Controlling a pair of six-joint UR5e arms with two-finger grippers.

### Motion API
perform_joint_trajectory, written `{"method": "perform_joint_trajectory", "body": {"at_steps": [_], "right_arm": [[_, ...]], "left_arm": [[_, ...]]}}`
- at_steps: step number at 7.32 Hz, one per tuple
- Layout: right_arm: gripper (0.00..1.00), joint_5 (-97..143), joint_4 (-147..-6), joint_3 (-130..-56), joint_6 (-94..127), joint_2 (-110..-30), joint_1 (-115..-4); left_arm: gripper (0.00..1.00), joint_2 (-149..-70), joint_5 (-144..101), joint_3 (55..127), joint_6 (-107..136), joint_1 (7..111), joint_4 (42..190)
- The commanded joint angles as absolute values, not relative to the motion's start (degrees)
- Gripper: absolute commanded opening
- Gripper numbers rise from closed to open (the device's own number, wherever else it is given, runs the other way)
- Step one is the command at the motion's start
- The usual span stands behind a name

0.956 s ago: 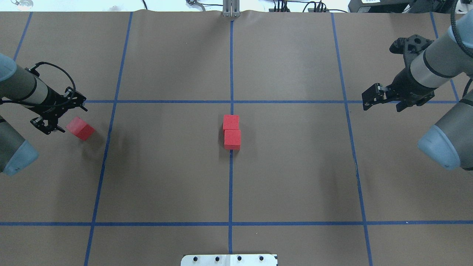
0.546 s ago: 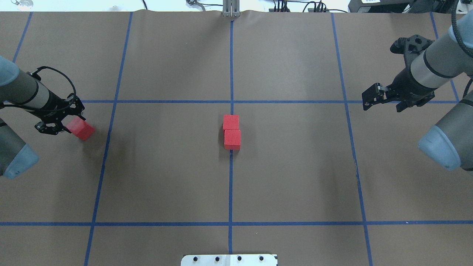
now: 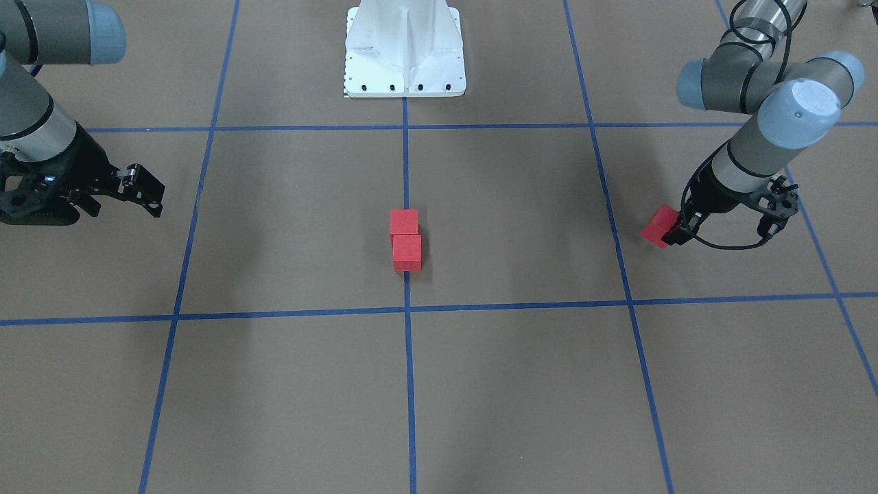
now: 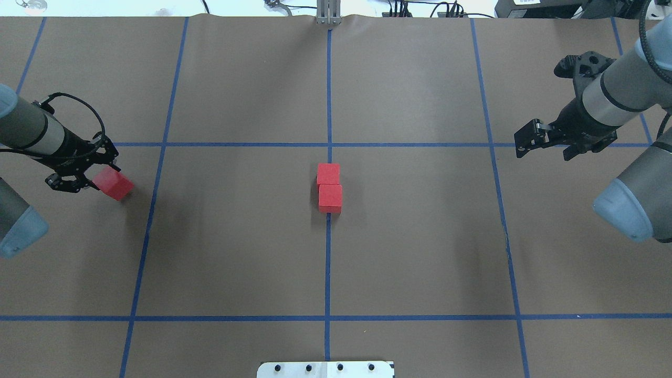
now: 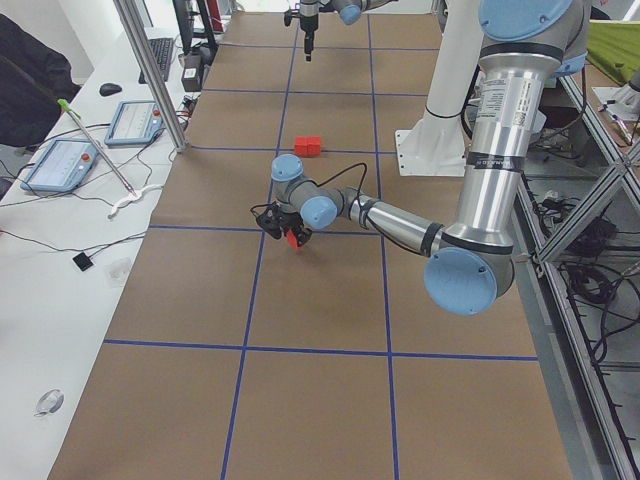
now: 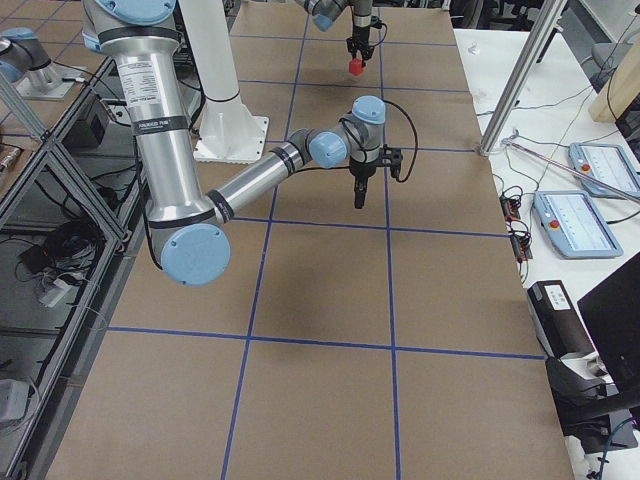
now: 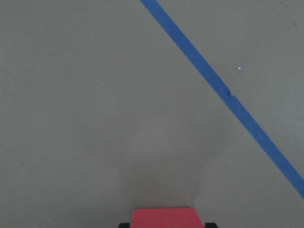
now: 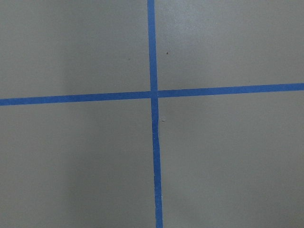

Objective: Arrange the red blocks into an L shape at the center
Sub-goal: 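Carry the red cube with the left gripper beside the farther stacked cube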

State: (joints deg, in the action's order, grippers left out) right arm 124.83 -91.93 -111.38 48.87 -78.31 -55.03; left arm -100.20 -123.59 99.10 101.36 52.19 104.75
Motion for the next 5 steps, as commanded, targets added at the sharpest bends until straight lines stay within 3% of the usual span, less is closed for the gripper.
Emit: {"method": "perform_joint_trajectory", "body": {"at_steps": [1, 3, 5], "right_arm": [[1.00, 124.80, -91.93, -110.83, 48.78, -78.31, -54.93], [1.00, 124.72, -91.41, -110.30, 48.78, -78.31, -54.84], [1.00, 124.72, -89.92, -109.08, 48.87, -78.40, -54.84]], "left_arm": [[0.00, -112.43, -121.13, 100.90, 111.29, 49.51, 86.74], [0.00, -117.85, -116.72, 100.55, 124.92, 44.15, 85.69], [0.00, -130.53, -117.24, 90.25, 128.67, 41.84, 86.04]]}}
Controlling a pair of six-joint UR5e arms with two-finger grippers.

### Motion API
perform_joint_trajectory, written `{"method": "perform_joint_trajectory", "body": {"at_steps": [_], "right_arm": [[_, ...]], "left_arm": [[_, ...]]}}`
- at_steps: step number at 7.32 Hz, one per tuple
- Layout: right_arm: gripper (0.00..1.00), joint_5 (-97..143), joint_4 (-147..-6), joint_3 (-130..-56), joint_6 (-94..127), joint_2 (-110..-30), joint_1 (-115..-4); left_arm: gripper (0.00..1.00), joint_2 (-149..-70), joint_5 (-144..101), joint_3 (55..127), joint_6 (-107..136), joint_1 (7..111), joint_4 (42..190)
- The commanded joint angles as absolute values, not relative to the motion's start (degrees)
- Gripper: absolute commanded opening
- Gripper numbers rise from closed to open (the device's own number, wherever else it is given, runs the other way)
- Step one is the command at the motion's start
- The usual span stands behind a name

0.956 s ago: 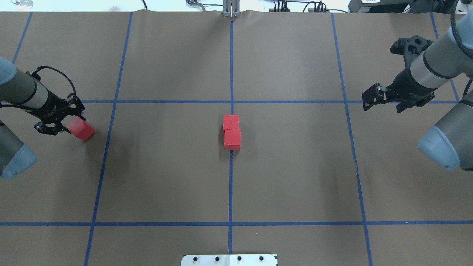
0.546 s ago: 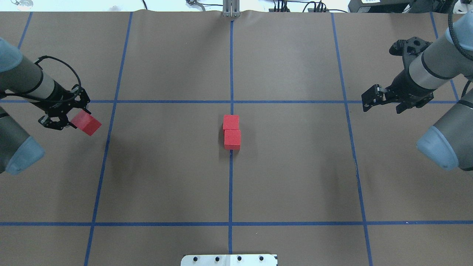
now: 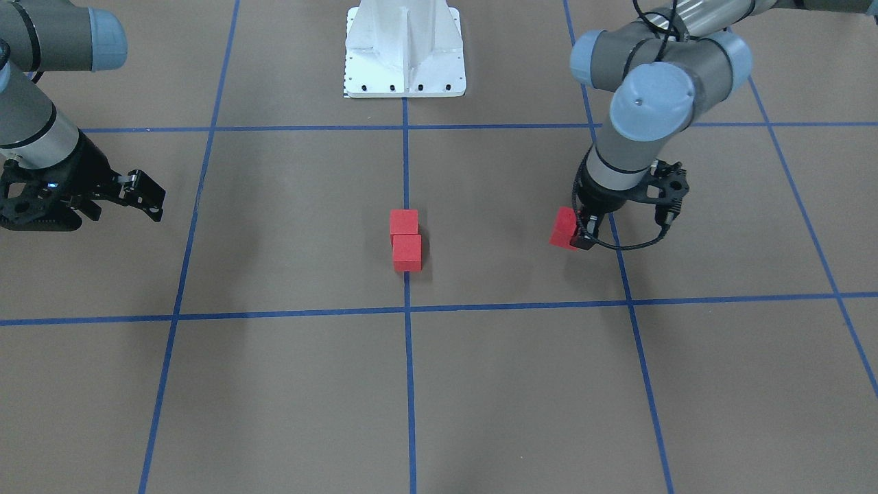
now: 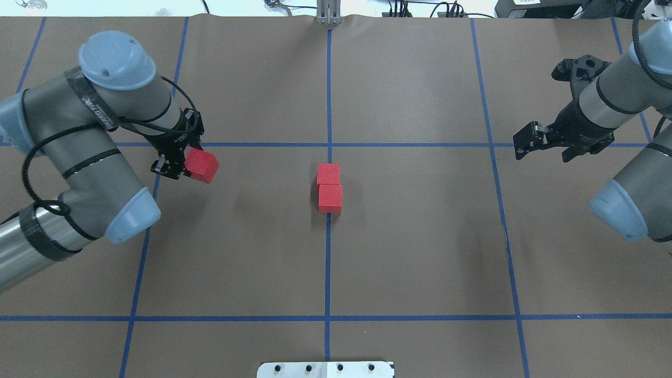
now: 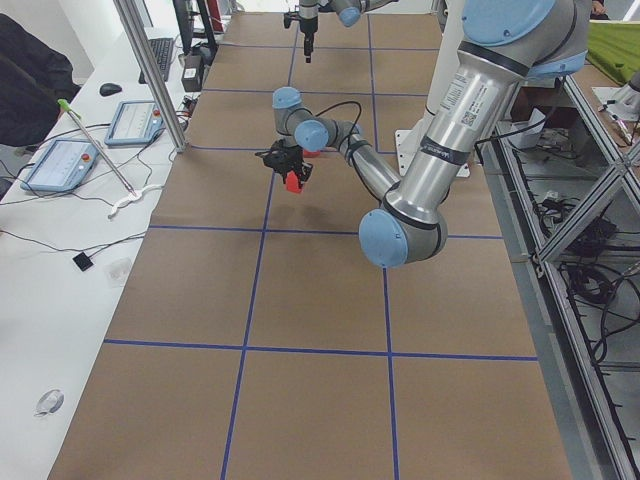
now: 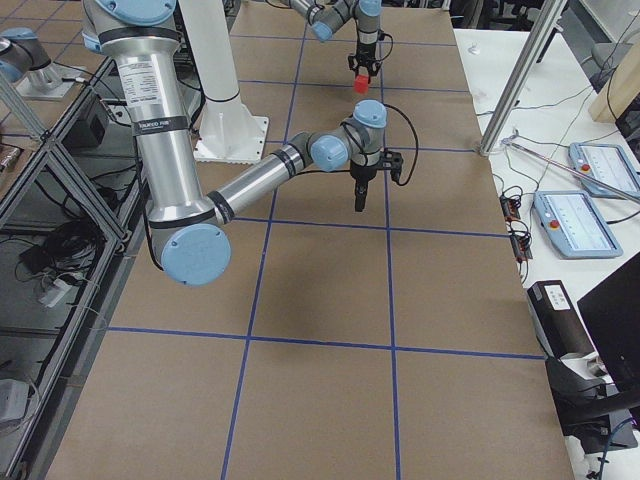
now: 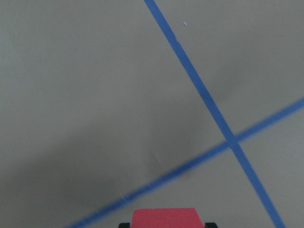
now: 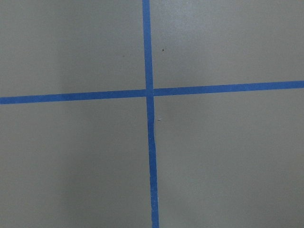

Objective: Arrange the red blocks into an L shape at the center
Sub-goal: 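Carry the red cube with the left gripper beside the farther stacked cube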

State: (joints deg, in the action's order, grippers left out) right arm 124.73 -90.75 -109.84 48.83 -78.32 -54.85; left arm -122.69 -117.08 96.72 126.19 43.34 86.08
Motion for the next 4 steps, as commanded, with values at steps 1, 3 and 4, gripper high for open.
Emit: {"method": "perform_joint_trajectory", "body": {"at_steps": [1, 3, 4], "right_arm": [[1.00, 124.72, -89.83, -108.72, 48.78, -78.40, -54.84], [1.00, 124.72, -89.12, -108.28, 48.78, -78.57, -54.84], [1.00, 124.72, -89.12, -108.37, 48.78, -78.57, -54.93]], "left_arm": [[0.00, -135.83, -117.33, 84.52, 131.11, 41.05, 86.31], [0.00, -137.02, -117.16, 79.40, 138.47, 39.47, 95.15], [0.00, -138.41, -117.07, 75.71, 140.95, 39.46, 98.49]]}}
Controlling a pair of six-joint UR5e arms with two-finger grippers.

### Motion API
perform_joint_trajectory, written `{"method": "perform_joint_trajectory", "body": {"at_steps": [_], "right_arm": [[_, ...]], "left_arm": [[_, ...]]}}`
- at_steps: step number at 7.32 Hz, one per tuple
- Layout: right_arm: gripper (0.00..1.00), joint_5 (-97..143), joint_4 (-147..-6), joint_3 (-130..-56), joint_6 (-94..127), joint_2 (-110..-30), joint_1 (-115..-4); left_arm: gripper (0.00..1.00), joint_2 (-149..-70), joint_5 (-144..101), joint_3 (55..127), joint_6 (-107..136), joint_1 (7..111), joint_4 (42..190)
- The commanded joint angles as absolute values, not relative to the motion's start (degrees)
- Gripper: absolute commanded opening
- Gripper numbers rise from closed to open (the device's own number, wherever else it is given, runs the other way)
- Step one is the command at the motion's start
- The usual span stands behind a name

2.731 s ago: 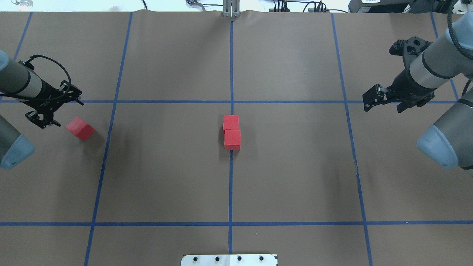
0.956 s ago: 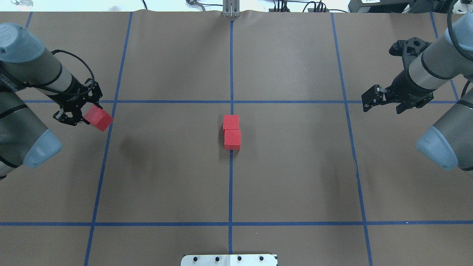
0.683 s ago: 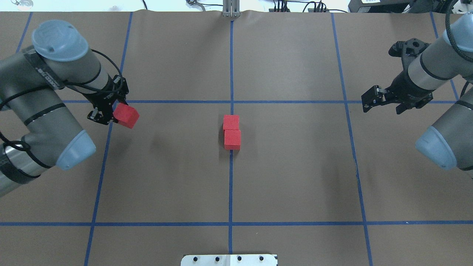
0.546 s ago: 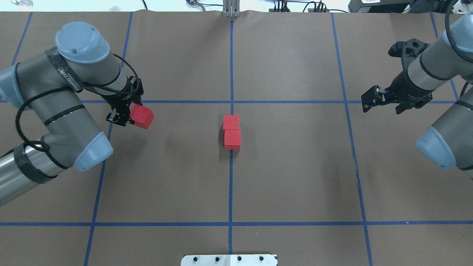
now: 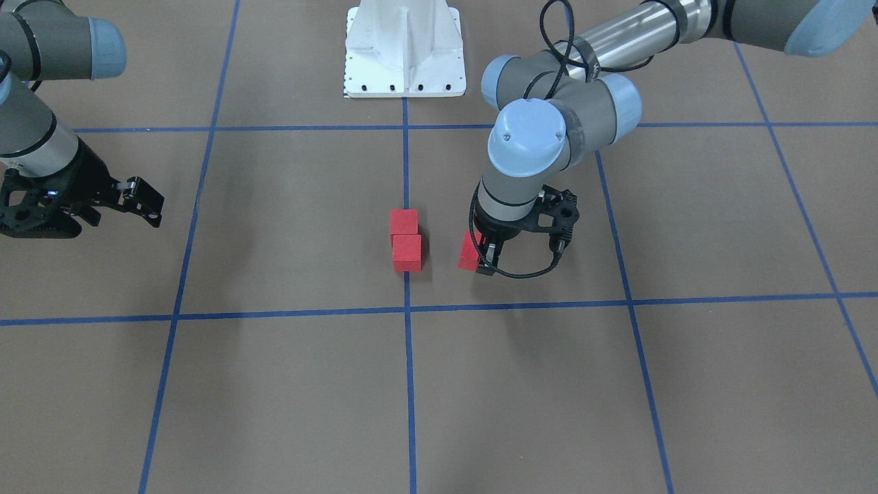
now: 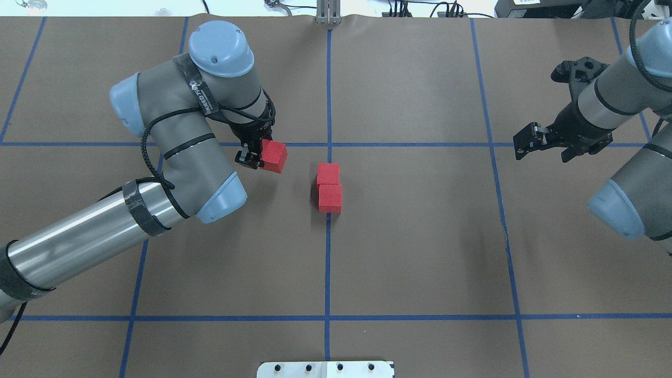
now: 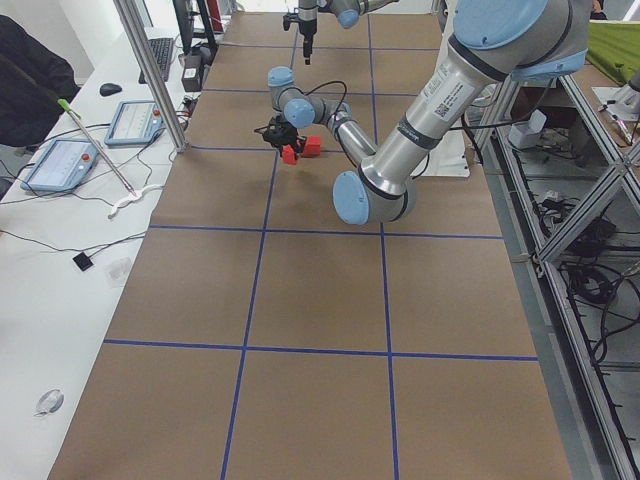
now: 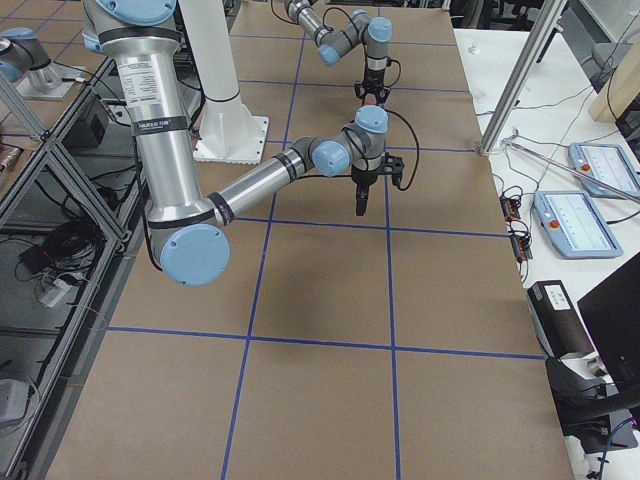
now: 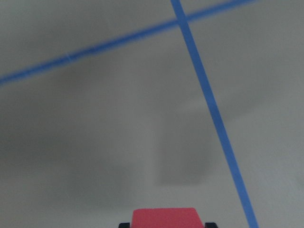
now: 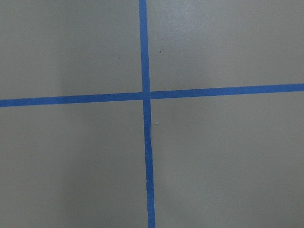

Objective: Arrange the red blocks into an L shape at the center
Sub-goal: 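Carry the red cube with the left gripper beside the farther stacked cube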

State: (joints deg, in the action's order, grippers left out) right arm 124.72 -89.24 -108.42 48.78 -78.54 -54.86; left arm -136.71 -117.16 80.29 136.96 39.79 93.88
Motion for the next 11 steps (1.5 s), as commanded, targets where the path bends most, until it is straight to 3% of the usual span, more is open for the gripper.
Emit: {"method": "perform_joint_trajectory", "body": {"at_steps": [1, 11], "right_arm": [[1.00, 124.72, -89.12, -108.37, 48.87, -78.57, -54.93], [1.00, 124.72, -89.12, -108.19, 48.87, -78.75, -54.84]], "left_arm": [[0.00, -139.12, -117.07, 73.85, 144.28, 39.38, 100.27], [0.00, -140.01, -117.51, 72.86, 153.28, 36.04, 100.64]]}}
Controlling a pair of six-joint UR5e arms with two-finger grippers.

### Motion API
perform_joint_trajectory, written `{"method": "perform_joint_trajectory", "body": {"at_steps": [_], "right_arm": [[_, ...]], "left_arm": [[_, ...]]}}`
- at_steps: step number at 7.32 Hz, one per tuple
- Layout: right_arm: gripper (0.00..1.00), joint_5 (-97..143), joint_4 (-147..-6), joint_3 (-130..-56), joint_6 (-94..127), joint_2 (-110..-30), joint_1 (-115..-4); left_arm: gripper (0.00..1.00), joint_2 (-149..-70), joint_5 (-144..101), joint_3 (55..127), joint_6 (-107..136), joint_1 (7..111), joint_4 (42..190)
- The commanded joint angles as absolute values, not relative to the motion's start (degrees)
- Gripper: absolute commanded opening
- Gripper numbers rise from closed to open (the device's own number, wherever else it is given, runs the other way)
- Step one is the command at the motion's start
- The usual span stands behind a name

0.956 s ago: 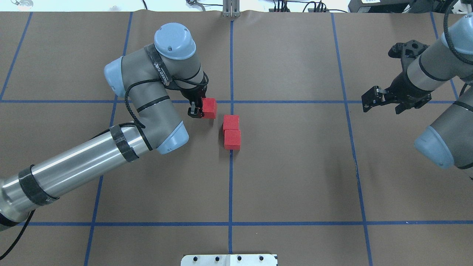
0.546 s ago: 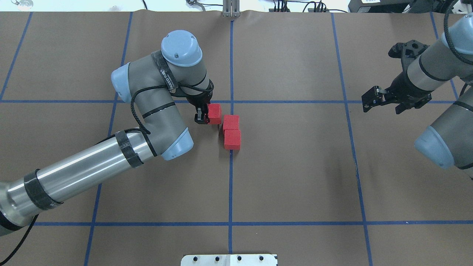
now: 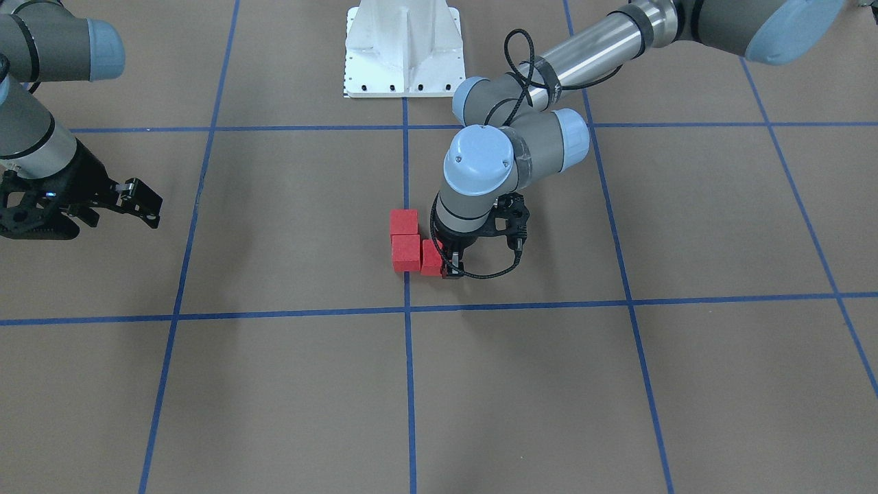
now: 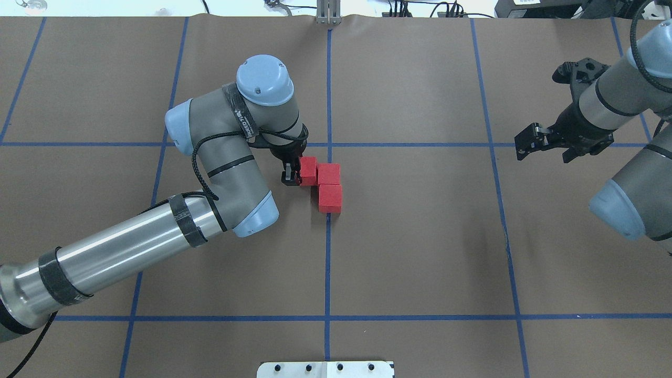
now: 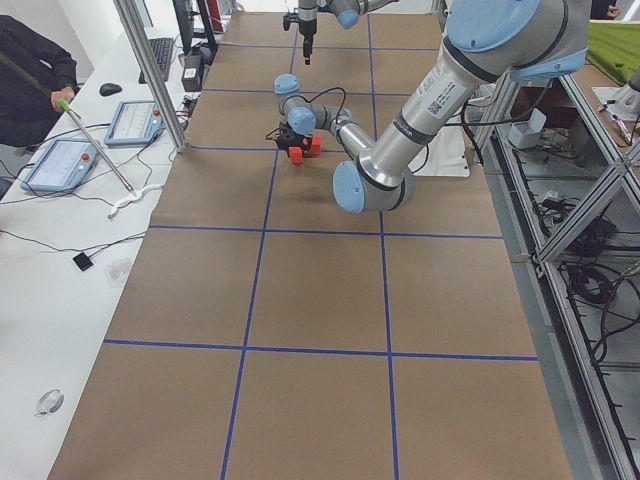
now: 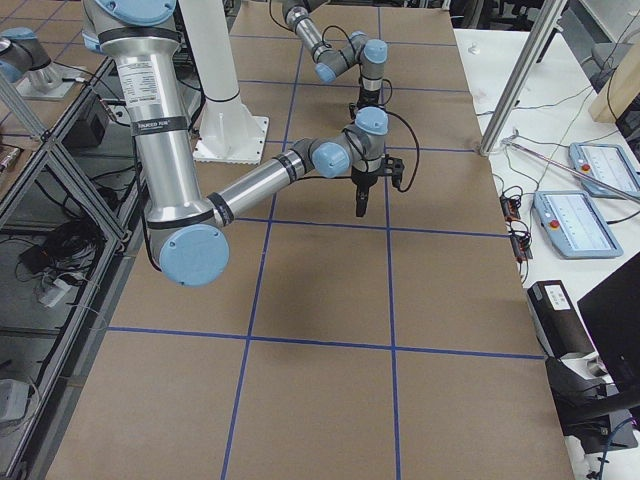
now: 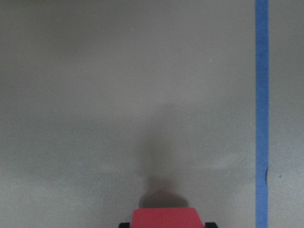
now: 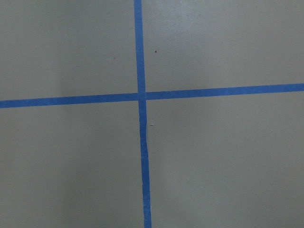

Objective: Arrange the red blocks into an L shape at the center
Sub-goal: 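Lower the red cube next to the pair and open the left gripper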

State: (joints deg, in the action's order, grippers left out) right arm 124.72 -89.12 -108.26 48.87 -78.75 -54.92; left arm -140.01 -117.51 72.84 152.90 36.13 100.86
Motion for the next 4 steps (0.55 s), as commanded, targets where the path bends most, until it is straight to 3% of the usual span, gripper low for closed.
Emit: {"method": "perform_joint_trajectory", "body": {"at_steps": [1, 4], "right_arm": [[1.00, 124.72, -89.12, -108.19, 48.87, -78.75, -54.84], [1.00, 124.72, -88.86, -108.02, 48.87, -78.84, -54.93]], "left_arm": [[0.00, -140.10, -117.77, 72.95, 153.98, 36.04, 100.55], [0.00, -140.01, -118.56, 72.95, 154.16, 36.04, 100.46]]}}
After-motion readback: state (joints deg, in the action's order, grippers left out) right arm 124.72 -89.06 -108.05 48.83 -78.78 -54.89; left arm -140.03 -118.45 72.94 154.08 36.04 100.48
